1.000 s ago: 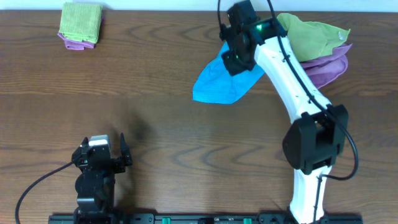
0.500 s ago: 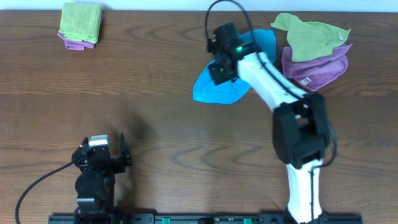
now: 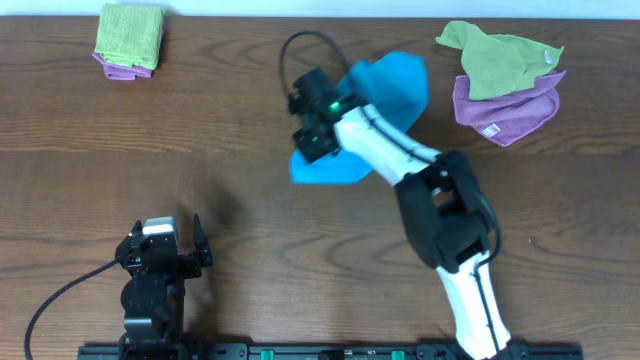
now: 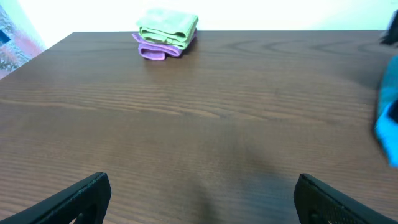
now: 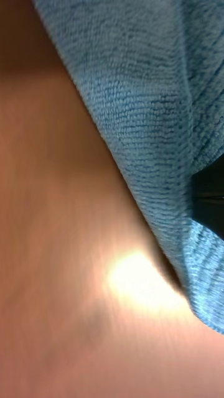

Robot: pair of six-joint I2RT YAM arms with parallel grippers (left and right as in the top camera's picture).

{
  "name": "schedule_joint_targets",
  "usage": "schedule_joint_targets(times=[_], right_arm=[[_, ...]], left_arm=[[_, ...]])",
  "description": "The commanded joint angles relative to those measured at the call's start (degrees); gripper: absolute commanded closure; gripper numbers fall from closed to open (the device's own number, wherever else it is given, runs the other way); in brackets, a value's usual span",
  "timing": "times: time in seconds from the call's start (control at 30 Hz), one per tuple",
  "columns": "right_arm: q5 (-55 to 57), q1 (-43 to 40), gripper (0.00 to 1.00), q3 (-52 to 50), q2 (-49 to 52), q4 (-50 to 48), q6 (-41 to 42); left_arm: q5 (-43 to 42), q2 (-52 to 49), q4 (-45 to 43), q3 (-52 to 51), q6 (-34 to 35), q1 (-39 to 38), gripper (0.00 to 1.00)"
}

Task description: Fold the cloth

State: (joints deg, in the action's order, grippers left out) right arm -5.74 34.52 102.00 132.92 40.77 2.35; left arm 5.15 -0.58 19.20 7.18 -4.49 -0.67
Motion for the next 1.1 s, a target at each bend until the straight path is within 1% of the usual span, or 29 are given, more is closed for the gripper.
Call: schedule_joint_targets(times=[0.0, 0.1, 0.2, 0.27, 0.33, 0.53, 0.57, 0.67, 0.8, 0.83, 0.87, 0.9, 0.93, 0.97, 1.07], right_arm=[[-7.02, 7.45, 0.99, -0.59, 2.34, 1.46, 1.92], [-7.04, 12.79, 0.99, 0.11, 2.34, 2.27, 1.86], [-7.26, 16.39, 0.99, 1.4, 2.32, 3.37, 1.9], [-6.21, 17.59, 0.99, 3.93, 2.29, 5.92, 1.86], [-4.28, 17.68, 0.99, 8.39, 2.29, 10.67, 1.81], [1.79, 14.51, 0.99, 22.86, 2.29, 21.75, -0.28], [2.78, 13.18, 0.99, 26.73, 2.29, 23.76, -0.39], [2.82, 10.14, 0.99, 34.91, 2.29, 28.3, -2.71], [2.95, 6.54, 0.99, 44.96, 1.92, 37.31, -2.91], [2.93, 5.6, 0.97, 46.9, 1.55, 39.45, -2.91], [2.86, 4.55, 0.91, 48.7, 0.61, 41.99, -2.84], [2.45, 3.52, 0.82, 49.9, -0.55, 44.52, -2.82], [2.47, 2.84, 0.78, 50.42, -1.6, 46.38, -2.8], [2.51, 1.84, 0.76, 50.66, -3.82, 48.98, -2.8], [2.75, -0.5, 0.7, 50.62, -10.23, 53.55, -2.1]], left_arm=[[0.83, 0.31, 0.48, -1.25, 0.42, -0.07, 0.05], [0.83, 0.31, 0.48, -1.25, 0.42, -0.07, 0.05], [0.83, 0.31, 0.48, -1.25, 0.42, -0.07, 0.05], [0.83, 0.31, 0.48, -1.25, 0.42, -0.07, 0.05], [0.83, 0.31, 0.48, -1.25, 0.42, -0.07, 0.05], [0.83, 0.31, 0.48, -1.25, 0.39, -0.07, 0.05], [0.83, 0.31, 0.48, -1.25, 0.42, -0.07, 0.05], [0.83, 0.31, 0.39, -1.25, 0.42, -0.07, 0.05], [0.79, 0.31, 0.22, -1.25, 0.44, -0.07, 0.05], [0.68, 0.31, 0.24, -1.25, 0.66, -0.07, 0.05], [-0.13, 0.31, 0.24, -1.25, 1.86, -0.07, 0.05], [-2.1, 0.31, 0.26, -1.25, 4.7, -0.07, 0.05], [-4.52, 0.31, 0.26, -1.25, 8.04, -0.07, 0.05], [-7.93, 0.31, 0.22, -1.25, 13.07, -0.07, 0.05], [-13.4, 0.31, -1.29, -1.25, 23.47, -0.07, 0.05]])
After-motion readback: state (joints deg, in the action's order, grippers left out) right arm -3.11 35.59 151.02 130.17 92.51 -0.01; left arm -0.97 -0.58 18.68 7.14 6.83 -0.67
